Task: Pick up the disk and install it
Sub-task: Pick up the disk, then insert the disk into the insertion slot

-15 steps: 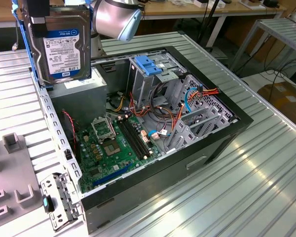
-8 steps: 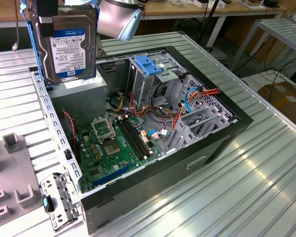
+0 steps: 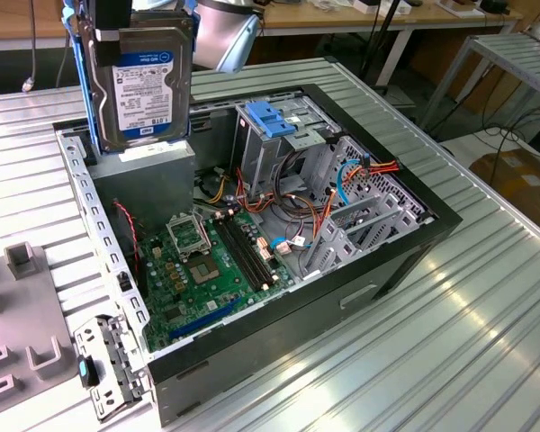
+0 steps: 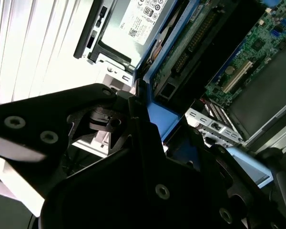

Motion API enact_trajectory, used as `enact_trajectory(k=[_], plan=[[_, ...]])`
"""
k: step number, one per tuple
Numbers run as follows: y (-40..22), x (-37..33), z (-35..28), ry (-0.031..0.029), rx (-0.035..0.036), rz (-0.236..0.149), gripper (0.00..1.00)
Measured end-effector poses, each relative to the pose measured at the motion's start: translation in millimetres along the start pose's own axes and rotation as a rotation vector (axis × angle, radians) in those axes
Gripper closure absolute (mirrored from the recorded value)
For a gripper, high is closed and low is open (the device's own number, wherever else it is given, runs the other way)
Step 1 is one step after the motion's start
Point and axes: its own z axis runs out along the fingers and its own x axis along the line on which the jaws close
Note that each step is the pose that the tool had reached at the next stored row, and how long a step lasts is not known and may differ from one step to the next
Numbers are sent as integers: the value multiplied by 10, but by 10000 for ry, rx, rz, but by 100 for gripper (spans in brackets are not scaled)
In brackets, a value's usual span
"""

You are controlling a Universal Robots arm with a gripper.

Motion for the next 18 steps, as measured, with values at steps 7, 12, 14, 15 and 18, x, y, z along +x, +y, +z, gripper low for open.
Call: enact_trajectory(k=[7,12,14,15,18], plan=[[-121,0,3,24,1,36,63],[-128,1,3,24,1,36,63],[-128,4,2,24,1,36,63],[-128,7,2,24,1,35,63],[-128,15,2,25,1,36,63]])
